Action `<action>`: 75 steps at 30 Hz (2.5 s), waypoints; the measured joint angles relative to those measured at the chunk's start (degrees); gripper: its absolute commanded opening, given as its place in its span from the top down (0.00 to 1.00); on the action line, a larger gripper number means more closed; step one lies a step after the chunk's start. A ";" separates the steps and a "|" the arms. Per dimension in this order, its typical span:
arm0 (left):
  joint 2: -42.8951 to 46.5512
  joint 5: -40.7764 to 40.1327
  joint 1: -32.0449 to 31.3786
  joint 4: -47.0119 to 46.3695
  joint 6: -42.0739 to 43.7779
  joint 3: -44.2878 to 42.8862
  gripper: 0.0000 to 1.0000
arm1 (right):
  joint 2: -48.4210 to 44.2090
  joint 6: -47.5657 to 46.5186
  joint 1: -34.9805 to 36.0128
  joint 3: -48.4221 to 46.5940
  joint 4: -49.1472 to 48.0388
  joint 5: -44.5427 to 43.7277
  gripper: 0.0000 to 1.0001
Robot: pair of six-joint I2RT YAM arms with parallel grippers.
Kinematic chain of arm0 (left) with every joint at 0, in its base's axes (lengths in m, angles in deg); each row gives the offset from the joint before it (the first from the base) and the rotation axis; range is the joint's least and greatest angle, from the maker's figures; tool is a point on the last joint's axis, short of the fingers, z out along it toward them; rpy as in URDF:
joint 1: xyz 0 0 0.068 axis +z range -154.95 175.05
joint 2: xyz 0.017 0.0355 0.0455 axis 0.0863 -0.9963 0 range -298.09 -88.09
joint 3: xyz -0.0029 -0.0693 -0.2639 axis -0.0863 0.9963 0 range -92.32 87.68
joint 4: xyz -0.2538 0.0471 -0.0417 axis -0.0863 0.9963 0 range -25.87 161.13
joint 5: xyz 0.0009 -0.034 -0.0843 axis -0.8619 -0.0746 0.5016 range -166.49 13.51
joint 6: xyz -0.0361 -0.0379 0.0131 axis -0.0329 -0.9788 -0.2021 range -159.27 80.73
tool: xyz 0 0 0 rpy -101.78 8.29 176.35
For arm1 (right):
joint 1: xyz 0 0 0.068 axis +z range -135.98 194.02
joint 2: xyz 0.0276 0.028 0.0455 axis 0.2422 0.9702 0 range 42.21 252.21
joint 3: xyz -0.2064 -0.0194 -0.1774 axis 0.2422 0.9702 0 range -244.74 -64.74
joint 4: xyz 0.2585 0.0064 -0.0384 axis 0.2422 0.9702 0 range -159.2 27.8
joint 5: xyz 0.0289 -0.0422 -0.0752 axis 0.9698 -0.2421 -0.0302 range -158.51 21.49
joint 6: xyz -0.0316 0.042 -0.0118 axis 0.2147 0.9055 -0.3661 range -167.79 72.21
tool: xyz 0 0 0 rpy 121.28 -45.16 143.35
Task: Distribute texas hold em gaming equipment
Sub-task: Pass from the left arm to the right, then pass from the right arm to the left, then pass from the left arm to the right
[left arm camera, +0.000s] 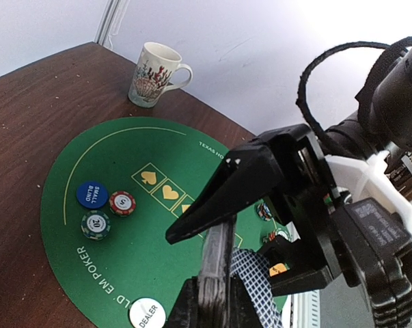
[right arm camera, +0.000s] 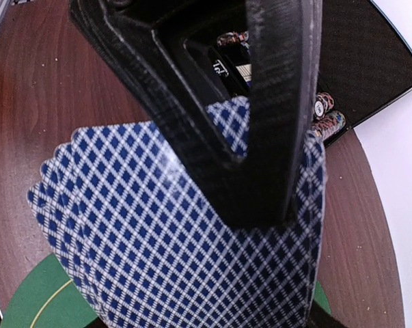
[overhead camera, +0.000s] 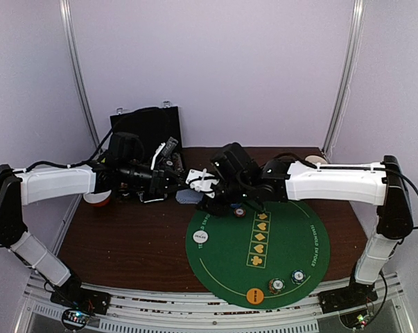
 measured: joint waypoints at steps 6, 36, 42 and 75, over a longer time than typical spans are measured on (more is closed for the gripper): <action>0.00 0.37 -0.02 -0.87 0.35 0.07 0.78 | -1.57 -0.11 0.00 1.81 -1.42 0.46 0.59; -2.43 0.31 -2.05 1.95 -1.79 -2.62 1.00 | -9.22 -4.31 0.02 10.40 -9.79 -2.78 0.00; -2.91 0.33 -2.05 2.03 -4.61 -3.04 1.00 | -14.69 -10.47 0.17 22.62 -23.32 -1.27 0.00; -3.67 1.11 -1.29 2.49 -9.09 -3.19 0.75 | -8.90 -15.32 2.19 17.18 -22.36 -6.45 0.49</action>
